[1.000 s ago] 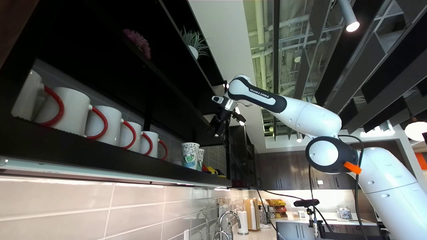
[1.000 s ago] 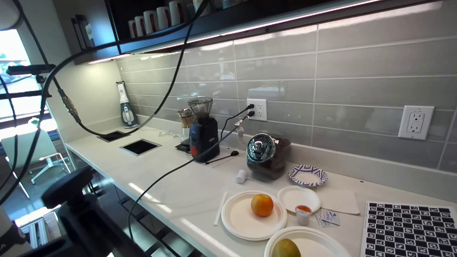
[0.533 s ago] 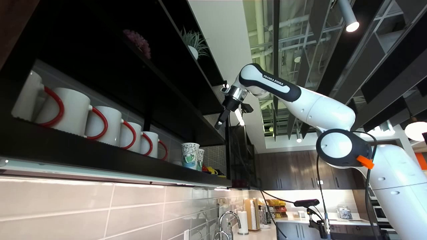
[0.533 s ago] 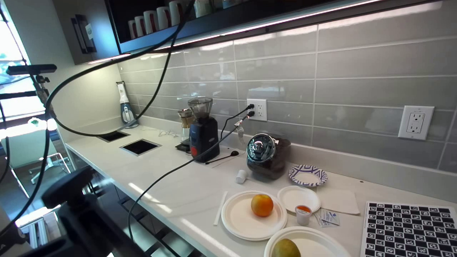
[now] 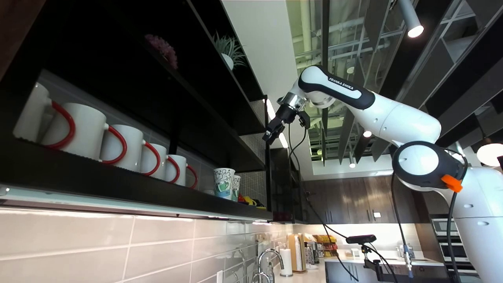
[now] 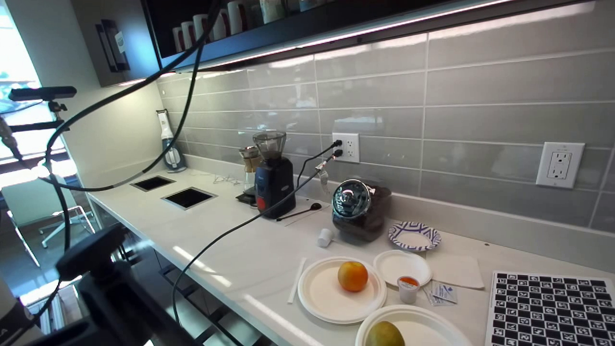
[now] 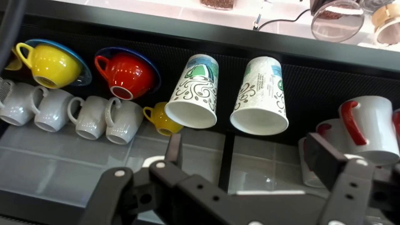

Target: Place the two coffee cups from the counter on the bottom shelf.

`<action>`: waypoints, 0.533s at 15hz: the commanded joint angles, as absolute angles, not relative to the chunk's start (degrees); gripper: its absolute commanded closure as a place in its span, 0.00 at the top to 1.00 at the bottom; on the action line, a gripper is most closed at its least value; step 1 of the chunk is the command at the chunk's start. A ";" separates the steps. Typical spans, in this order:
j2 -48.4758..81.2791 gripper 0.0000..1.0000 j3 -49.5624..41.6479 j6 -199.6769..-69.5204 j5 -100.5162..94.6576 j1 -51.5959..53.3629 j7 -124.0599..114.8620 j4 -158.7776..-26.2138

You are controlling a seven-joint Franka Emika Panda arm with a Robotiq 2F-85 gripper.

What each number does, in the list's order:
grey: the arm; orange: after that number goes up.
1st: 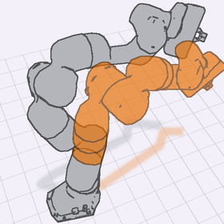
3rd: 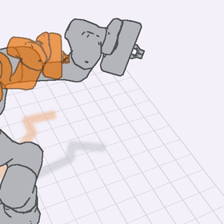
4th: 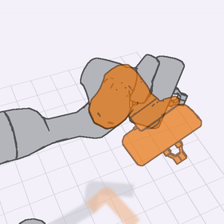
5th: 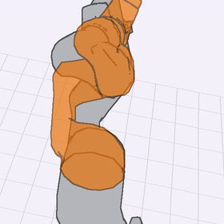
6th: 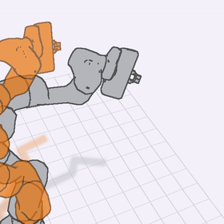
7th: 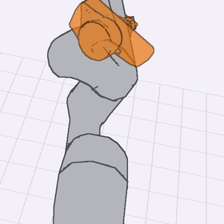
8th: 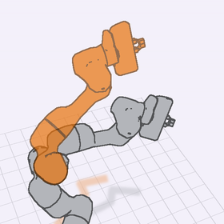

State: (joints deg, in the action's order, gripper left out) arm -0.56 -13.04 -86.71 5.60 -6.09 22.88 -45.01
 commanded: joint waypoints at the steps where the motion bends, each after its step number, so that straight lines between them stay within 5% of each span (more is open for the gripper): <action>1: -9.25 1.00 -12.94 -94.83 7.59 -6.00 19.81 -58.46; 8: -19.60 1.00 -12.59 -100.40 7.02 -6.22 17.25 -76.88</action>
State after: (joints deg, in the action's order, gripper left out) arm -12.69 -13.20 -96.91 6.36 -6.14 18.44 -65.53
